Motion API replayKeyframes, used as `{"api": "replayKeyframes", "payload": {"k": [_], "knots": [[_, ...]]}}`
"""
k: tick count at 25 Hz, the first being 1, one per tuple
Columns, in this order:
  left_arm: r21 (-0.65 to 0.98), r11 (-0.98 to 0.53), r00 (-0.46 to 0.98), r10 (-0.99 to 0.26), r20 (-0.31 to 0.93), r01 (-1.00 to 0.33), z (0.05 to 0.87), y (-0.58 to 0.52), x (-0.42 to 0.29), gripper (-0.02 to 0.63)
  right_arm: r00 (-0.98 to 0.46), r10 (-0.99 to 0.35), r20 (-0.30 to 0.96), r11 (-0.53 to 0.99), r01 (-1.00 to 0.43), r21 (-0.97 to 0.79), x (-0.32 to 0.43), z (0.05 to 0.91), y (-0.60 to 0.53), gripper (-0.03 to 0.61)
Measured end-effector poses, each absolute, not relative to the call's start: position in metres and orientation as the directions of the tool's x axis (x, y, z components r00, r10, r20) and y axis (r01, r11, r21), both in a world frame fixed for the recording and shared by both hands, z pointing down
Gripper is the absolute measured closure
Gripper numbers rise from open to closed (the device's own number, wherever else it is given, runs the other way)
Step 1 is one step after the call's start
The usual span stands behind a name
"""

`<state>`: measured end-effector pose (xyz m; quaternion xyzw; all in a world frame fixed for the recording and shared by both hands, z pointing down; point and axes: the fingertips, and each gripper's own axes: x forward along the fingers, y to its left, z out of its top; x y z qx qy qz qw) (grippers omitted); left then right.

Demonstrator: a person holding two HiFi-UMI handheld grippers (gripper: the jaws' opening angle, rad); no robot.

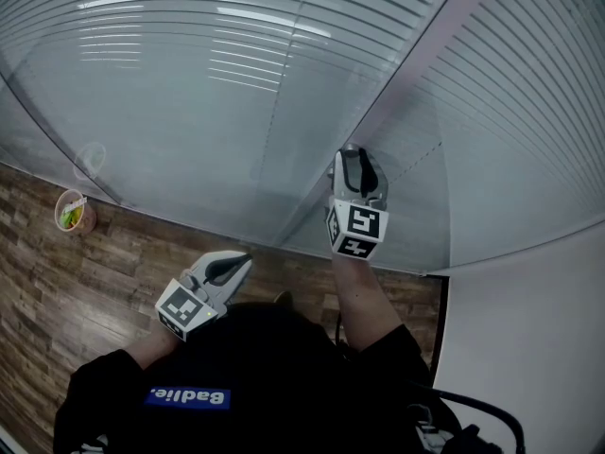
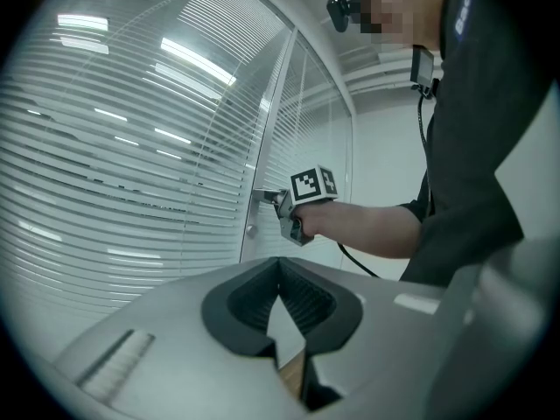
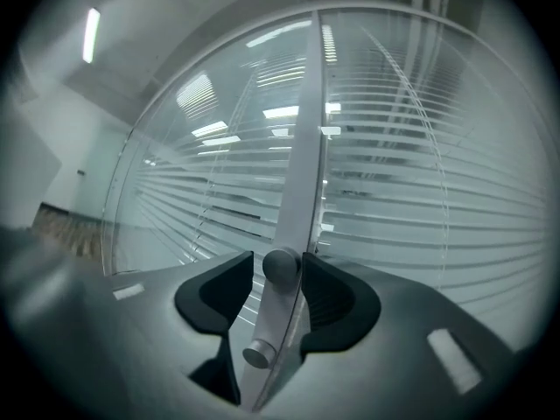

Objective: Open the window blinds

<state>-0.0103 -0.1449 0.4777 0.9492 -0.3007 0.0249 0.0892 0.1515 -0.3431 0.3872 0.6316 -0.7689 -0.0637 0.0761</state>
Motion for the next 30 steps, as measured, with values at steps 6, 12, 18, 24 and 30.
{"api": "replayKeyframes", "payload": {"k": [6, 12, 18, 24, 30], "knots": [[0.163, -0.801, 0.817, -0.568, 0.098, -0.577, 0.483, -0.143, -0.012, 0.614, -0.182, -0.981, 0.069, 0.184, -0.753, 0.632, 0.144, 0.398, -0.337, 0.383], [0.166, -0.803, 0.820, -0.563, 0.102, -0.572, 0.487, -0.141, -0.009, 0.614, -0.136, -0.989, 0.060, 0.105, -0.350, 0.931, 0.147, 0.399, -0.339, 0.383], [0.178, -0.795, 0.814, -0.572, 0.097, -0.580, 0.490, -0.139, -0.012, 0.614, -0.137, -0.988, 0.073, 0.090, -0.118, 0.989, 0.143, 0.404, -0.338, 0.396], [0.177, -0.791, 0.810, -0.579, 0.093, -0.586, 0.489, -0.139, -0.013, 0.614, -0.132, -0.988, 0.083, 0.091, -0.048, 0.995, 0.141, 0.404, -0.338, 0.429], [0.178, -0.791, 0.810, -0.579, 0.093, -0.586, 0.488, -0.140, -0.011, 0.614, -0.131, -0.988, 0.085, 0.093, -0.062, 0.994, 0.142, 0.405, -0.339, 0.451]]}}
